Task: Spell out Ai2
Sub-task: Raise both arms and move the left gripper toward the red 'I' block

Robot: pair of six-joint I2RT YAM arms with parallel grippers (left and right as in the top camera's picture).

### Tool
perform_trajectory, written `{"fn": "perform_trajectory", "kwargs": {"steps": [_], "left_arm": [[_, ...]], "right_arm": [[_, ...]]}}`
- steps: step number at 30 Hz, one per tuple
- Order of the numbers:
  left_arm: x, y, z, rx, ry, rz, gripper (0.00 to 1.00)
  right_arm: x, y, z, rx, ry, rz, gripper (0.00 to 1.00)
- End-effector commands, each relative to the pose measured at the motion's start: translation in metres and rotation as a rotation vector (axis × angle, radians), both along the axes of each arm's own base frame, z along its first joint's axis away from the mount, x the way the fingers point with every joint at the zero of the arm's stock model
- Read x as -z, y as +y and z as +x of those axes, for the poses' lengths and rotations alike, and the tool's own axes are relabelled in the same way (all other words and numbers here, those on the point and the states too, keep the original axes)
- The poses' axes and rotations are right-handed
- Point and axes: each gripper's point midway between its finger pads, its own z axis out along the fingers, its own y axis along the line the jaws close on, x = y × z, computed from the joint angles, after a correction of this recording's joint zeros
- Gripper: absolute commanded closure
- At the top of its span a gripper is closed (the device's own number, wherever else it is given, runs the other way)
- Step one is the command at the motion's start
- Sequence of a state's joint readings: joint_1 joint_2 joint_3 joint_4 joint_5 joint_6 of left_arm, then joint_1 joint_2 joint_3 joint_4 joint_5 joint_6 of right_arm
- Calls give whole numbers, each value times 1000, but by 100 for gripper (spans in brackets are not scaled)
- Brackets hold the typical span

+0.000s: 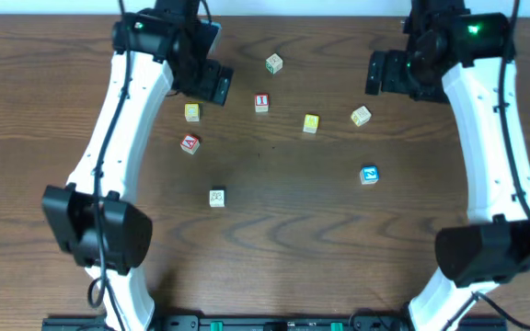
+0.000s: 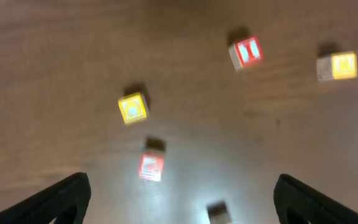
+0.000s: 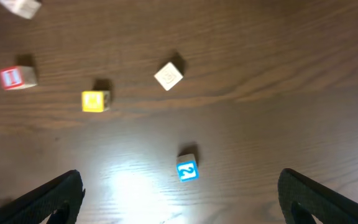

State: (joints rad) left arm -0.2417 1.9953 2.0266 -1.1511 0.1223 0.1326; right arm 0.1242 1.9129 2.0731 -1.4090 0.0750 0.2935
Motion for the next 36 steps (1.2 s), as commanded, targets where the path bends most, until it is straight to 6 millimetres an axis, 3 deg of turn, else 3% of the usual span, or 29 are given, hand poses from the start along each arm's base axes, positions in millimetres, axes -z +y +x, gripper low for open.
{"fn": "perform_trajectory", "kwargs": {"steps": [1,8,12,19,24,30,36], "left_arm": [[27,-2,12,17,13,102,5],[103,-36,11,57,161,95,5],[130,-57,14,57,173,94,5],[122,-112,28,85,47,31,5],[120,-132,33,66,5,-8,5],[118,-112,50,-99,-60,56,5],[119,-112,52,-197,-57,17,5]], "right_arm": [[11,-7,6,42,17,-46,1],[9,-15,5,120,9,-37,1],[9,-26,5,145,15,-39,1],[11,-40,-5,145,57,-64,1],[12,-41,-7,148,65,-64,1],[14,-42,-14,133,96,-73,1],[14,-42,-15,133,103,-73,1]]}}
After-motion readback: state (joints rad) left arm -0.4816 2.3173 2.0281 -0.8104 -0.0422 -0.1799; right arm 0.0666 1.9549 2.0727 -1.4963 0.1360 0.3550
